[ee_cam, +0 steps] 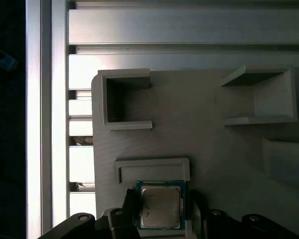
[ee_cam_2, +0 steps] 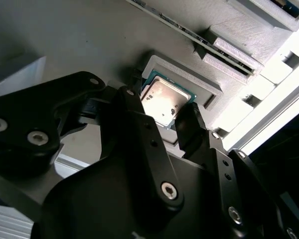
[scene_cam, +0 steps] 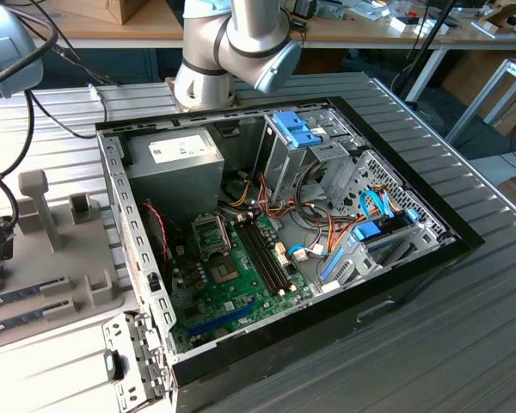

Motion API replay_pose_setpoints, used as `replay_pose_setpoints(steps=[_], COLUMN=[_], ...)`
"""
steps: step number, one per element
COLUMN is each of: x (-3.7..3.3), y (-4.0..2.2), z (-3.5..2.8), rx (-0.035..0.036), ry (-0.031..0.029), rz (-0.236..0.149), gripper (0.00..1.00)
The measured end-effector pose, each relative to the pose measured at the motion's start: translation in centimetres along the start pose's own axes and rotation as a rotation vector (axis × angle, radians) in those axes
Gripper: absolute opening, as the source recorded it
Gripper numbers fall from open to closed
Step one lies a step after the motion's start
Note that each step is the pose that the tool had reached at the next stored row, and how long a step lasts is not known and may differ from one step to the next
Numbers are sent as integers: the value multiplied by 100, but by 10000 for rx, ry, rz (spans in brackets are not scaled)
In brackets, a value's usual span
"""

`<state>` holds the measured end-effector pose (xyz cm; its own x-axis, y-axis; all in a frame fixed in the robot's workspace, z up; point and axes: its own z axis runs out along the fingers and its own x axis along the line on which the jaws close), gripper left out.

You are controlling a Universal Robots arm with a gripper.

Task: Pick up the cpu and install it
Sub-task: 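Pick up the cpu and move it towards the insertion slot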

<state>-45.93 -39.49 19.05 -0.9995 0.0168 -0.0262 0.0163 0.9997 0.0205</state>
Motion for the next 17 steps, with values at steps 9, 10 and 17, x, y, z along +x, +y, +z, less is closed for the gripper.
replay_pose_setpoints(steps=[9,10,17], x=[2,2,1], y=[-1,-2,-1], z=[33,40,49], rx=[-35,-36,-43], ry=[10,10,-4], rz=[1,1,1], gripper=[52,52,53])
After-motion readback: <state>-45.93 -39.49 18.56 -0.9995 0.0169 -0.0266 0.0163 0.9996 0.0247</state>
